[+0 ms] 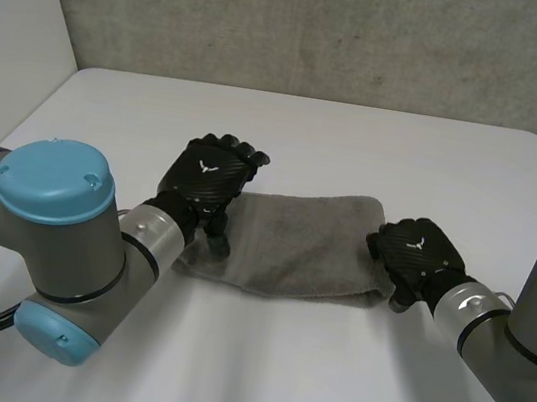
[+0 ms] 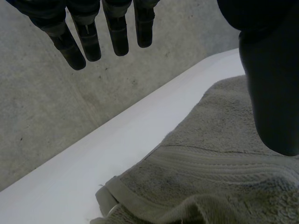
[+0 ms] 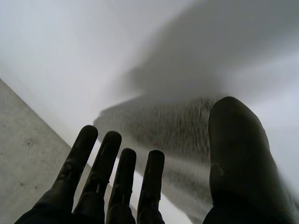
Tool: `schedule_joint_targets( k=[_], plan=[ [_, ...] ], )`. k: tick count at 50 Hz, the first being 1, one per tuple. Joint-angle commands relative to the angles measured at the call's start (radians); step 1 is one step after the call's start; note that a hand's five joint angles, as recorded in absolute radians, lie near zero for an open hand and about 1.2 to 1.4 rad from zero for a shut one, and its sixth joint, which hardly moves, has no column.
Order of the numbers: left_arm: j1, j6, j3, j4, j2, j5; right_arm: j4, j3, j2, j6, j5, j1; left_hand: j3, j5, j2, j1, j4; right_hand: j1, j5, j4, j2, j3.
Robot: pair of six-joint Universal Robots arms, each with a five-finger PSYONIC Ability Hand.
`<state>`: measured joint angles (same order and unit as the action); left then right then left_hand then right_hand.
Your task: Fold the towel.
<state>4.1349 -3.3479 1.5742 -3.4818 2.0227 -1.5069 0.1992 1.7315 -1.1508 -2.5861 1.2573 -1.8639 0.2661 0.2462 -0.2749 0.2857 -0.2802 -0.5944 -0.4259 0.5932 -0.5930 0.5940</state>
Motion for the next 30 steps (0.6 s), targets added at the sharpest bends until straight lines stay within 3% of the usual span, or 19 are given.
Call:
schedule_joint_targets(
  k=[1,10,14,30],
  plan=[
    [0.005,0.001,0.006,0.001,-0.004,-0.006,0.016,-0.033,0.108,0.018,0.002,0.008,-0.038,-0.193,0.047,-0.058,0.052,-0.224,-0.218,0.225,-0.225,0.224],
    [0.004,0.002,0.013,0.001,-0.013,-0.007,0.019,-0.058,0.118,0.003,0.007,0.005,-0.038,-0.193,0.047,-0.058,0.052,-0.239,-0.233,0.24,-0.241,0.24],
    [0.004,0.002,0.024,0.001,-0.015,-0.006,0.037,-0.049,0.115,-0.002,0.01,0.003,-0.038,-0.193,0.047,-0.058,0.052,-0.081,-0.075,0.082,-0.083,0.082],
    [0.004,0.002,0.033,0.0,-0.016,-0.006,0.052,-0.05,0.094,-0.114,0.014,-0.006,-0.038,-0.193,0.047,-0.058,0.052,-0.037,-0.031,0.038,-0.038,0.037]
  ],
)
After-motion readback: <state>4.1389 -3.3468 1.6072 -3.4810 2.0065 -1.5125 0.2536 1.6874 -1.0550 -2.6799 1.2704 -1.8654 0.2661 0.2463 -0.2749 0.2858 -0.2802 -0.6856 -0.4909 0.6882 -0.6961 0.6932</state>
